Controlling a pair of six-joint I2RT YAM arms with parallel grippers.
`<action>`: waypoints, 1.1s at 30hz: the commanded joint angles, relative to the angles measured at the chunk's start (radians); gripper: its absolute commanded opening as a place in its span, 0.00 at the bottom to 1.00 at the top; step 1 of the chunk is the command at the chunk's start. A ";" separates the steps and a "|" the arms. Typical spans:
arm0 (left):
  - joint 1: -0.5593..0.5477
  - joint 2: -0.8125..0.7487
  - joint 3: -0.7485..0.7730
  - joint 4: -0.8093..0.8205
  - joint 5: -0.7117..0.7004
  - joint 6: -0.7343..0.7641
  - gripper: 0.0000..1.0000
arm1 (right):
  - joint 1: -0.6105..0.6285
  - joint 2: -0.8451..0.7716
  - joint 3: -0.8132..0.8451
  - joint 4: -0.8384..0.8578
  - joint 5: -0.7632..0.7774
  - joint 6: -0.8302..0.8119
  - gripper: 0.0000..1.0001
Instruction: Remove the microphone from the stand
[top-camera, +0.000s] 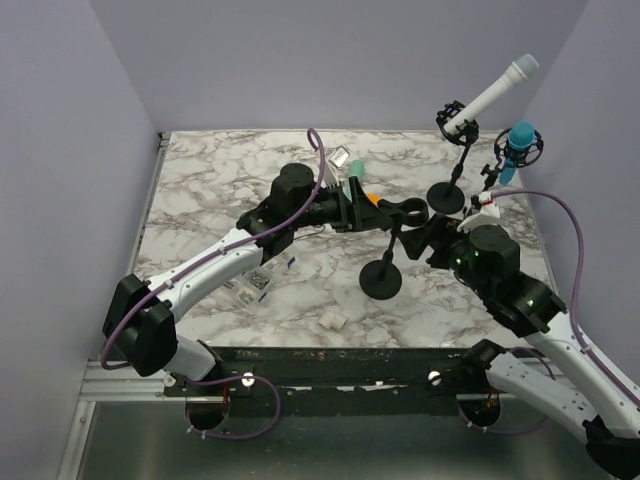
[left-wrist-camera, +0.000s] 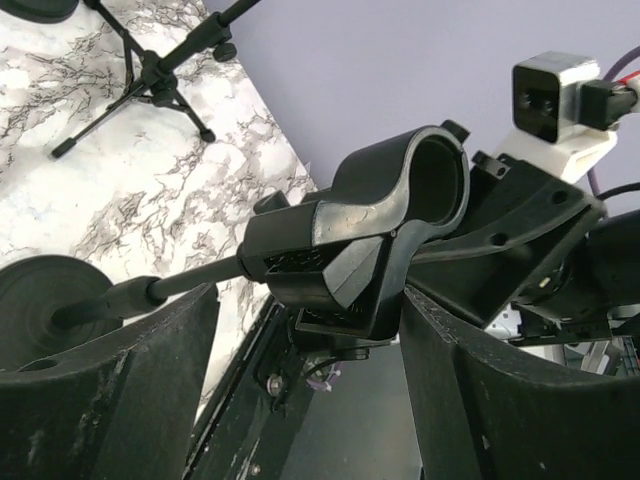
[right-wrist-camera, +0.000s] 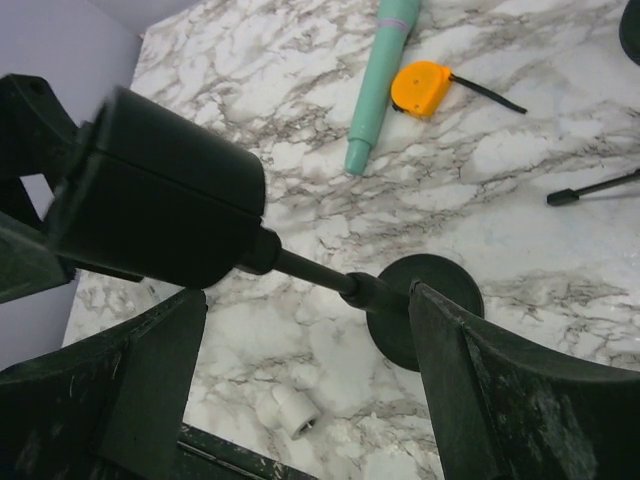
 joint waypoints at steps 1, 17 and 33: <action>-0.022 0.032 -0.066 -0.064 -0.062 0.042 0.67 | 0.004 -0.032 -0.069 -0.004 -0.029 0.026 0.83; -0.030 -0.084 0.029 -0.210 -0.067 0.189 0.99 | 0.004 -0.016 0.155 -0.065 -0.065 -0.023 1.00; 0.014 0.086 0.085 -0.166 -0.080 0.121 0.95 | 0.004 0.079 0.081 -0.042 0.107 -0.073 1.00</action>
